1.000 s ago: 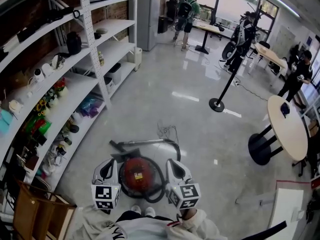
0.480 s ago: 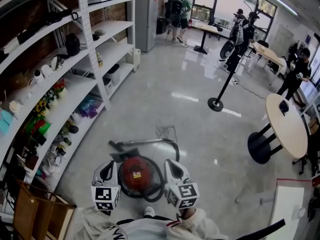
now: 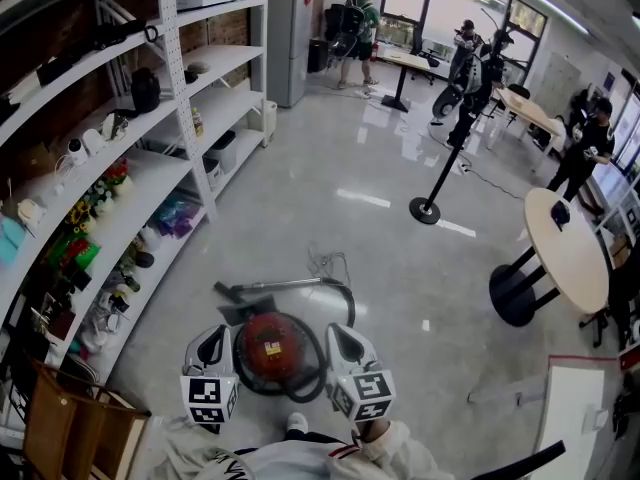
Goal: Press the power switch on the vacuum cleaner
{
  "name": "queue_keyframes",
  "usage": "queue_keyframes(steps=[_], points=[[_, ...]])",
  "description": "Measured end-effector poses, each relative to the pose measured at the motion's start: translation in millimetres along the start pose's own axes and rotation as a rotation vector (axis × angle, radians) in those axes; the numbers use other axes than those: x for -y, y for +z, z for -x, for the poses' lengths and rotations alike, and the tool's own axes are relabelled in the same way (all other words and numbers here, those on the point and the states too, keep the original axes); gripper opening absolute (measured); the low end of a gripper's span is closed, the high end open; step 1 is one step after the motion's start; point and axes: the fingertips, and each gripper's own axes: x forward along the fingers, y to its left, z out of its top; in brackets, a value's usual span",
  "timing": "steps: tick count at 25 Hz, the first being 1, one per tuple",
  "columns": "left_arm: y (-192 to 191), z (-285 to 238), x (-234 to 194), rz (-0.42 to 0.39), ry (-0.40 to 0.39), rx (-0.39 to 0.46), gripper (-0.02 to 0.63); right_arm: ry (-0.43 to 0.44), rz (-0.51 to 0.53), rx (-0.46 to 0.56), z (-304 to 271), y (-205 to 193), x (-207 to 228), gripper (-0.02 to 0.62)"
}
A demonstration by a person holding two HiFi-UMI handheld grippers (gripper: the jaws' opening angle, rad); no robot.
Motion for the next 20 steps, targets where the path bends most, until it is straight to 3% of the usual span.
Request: queue_keyframes(steps=[20], points=[[-19,69,-18,0.023,-0.041,0.014,0.0,-0.045,0.006,0.013,43,-10,-62,0.0]])
